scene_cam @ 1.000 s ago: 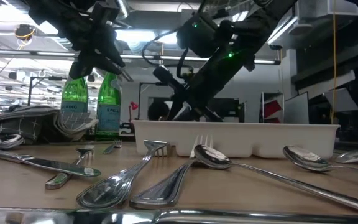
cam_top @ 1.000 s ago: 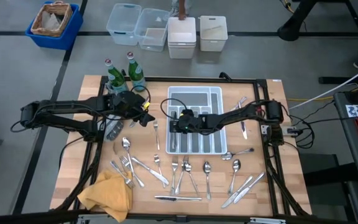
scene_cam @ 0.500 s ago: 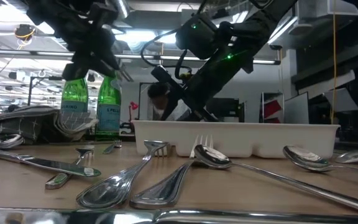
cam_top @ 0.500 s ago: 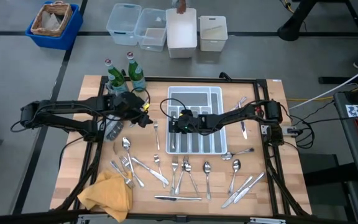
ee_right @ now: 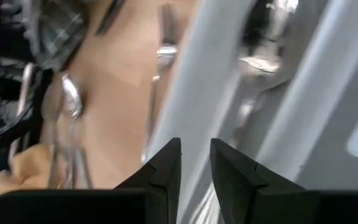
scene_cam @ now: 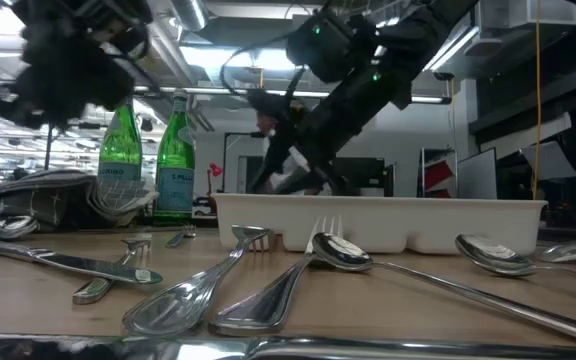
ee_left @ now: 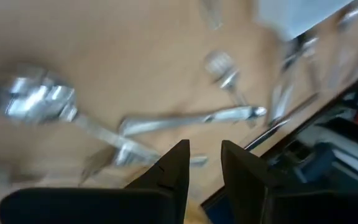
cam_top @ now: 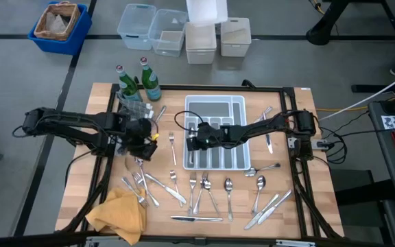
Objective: Sort silverware
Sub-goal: Put the silver spoon into the silverware tray
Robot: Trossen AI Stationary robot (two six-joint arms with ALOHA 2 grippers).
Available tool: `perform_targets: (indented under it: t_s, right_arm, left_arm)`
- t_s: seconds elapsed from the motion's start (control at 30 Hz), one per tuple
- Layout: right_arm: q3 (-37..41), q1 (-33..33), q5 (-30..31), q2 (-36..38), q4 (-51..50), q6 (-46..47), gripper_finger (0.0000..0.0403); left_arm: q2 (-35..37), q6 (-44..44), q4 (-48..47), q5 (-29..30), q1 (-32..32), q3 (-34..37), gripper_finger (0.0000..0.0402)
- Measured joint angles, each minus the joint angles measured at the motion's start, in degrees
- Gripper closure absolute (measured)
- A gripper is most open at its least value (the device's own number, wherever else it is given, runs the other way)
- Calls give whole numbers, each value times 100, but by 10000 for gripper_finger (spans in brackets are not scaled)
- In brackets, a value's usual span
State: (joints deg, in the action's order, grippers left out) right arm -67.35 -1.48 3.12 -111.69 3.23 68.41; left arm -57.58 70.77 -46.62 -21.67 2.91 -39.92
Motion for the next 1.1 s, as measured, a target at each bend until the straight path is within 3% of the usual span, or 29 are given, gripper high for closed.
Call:
perform_targets:
  t_s: [0.33, 0.63, 0.9, 1.1]
  right_arm:
    - [-1, -2, -476, 623, 31, -864, 319]
    - [-4, -2, -733, 1290, 8, -1584, 320]
    - [-4, -2, -774, 1610, -31, -1946, 320]
    - [-7, -4, -1032, 1682, -41, -2099, 320]
  left_arm:
    - [0, 1379, -533, 625, -742, 130, 320]
    - [-17, 2293, -459, 649, -1116, 634, 320]
    - [-22, 2935, -231, 733, -1245, 971, 320]
    - [-22, 3125, 609, 867, -1245, 1319, 320]
